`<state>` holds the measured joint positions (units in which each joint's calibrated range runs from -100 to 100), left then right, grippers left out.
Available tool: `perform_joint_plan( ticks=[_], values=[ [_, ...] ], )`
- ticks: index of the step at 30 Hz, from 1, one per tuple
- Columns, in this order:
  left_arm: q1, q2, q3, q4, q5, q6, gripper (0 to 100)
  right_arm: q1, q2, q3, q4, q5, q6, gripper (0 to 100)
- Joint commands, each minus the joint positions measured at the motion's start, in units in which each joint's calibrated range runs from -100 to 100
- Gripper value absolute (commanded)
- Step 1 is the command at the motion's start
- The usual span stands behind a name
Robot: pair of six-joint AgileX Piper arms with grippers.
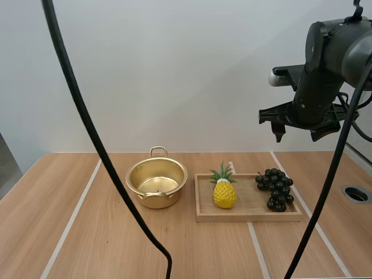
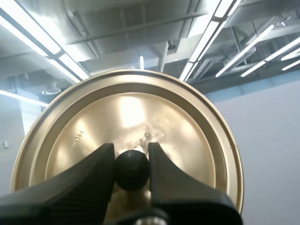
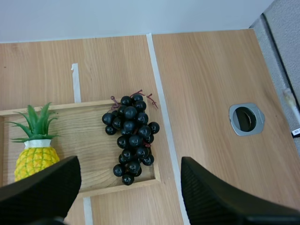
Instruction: Open the pot, put the grape inside, and close it
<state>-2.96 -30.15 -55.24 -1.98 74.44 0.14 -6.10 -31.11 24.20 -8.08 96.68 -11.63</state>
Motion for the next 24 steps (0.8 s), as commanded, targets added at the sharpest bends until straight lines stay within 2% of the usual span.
perform_joint_plan(
  ticks=[1, 10, 24],
  values=[
    [-0.06, -0.4, -4.0, 0.5, -1.9, -0.7, 0, -0.2, 1.9, 0.1, 0.5, 0.3, 0.2, 100],
    [-0.06, -0.4, -11.6, 0.5, -1.0, -0.7, 0, -0.2, 11.5, 0.1, 0.2, 0.3, 0.2, 100],
    [-0.06, -0.4, -12.0, 0.5, 2.9, -0.7, 0, -0.2, 25.7, 0.1, -3.6, -1.7, 0.2, 100]
  ],
)
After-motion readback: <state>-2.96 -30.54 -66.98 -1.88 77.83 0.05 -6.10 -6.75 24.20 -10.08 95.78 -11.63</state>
